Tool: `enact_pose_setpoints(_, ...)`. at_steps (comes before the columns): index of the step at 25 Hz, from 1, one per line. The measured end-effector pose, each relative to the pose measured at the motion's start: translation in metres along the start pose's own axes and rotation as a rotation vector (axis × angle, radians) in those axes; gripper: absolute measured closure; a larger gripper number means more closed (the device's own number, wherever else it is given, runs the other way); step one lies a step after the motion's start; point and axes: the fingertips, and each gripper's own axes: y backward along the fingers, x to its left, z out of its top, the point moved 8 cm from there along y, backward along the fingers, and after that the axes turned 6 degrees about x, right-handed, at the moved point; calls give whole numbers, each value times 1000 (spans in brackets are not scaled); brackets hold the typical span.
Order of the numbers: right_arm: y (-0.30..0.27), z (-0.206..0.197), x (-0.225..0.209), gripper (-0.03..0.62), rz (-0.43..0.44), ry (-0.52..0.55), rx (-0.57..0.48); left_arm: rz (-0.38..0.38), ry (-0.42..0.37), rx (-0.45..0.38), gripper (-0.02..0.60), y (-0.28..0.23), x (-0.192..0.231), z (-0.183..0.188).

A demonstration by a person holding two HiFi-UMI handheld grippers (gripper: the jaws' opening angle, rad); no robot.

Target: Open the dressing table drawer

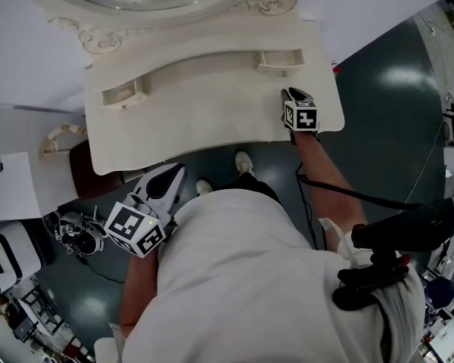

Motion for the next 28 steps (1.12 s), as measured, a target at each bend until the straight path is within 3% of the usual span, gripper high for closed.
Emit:
enact_pose_setpoints(11,42,-44,57,592,45,5,42,-29,-34,-11,584,39,10,-14)
enact_pose_setpoints(20,81,-71,114,592,74,41,47,-63,-51,-15,584,73,20,-34)
enact_pose_setpoints(28,115,-91,167,592,100,143,46,-80,-62,-18,584,100,27,-57)
